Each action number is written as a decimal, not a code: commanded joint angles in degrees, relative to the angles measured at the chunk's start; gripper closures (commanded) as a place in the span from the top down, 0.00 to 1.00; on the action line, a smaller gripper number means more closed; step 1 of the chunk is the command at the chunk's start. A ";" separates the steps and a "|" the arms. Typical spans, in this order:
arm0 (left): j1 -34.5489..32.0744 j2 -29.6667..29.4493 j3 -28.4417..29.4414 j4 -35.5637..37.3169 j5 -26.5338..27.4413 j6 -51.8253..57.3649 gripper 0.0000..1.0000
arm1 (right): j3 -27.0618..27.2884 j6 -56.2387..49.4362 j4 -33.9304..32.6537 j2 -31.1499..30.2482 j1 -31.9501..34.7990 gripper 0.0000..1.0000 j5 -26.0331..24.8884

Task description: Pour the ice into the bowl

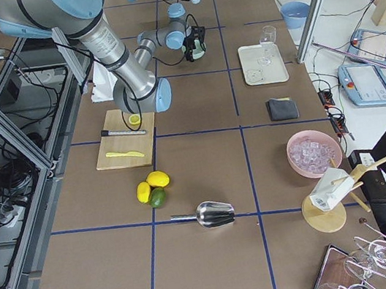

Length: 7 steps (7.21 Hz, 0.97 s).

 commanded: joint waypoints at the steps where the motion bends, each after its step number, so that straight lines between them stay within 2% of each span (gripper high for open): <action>1: 0.08 -0.84 1.73 0.03 0.04 -0.09 0.00 | -1.76 2.19 2.55 0.33 -0.08 0.33 -0.18; 2: 0.16 -1.36 2.35 0.03 0.04 -0.18 0.00 | -1.58 2.56 2.55 0.42 -0.08 0.00 -0.09; 5: 0.25 -4.09 7.08 -0.06 0.30 -3.75 0.00 | -0.97 0.89 2.46 0.34 0.18 0.00 0.09; 7: 1.91 -4.18 7.89 0.03 1.26 -6.41 0.00 | 0.69 0.98 2.28 0.34 1.15 0.00 0.61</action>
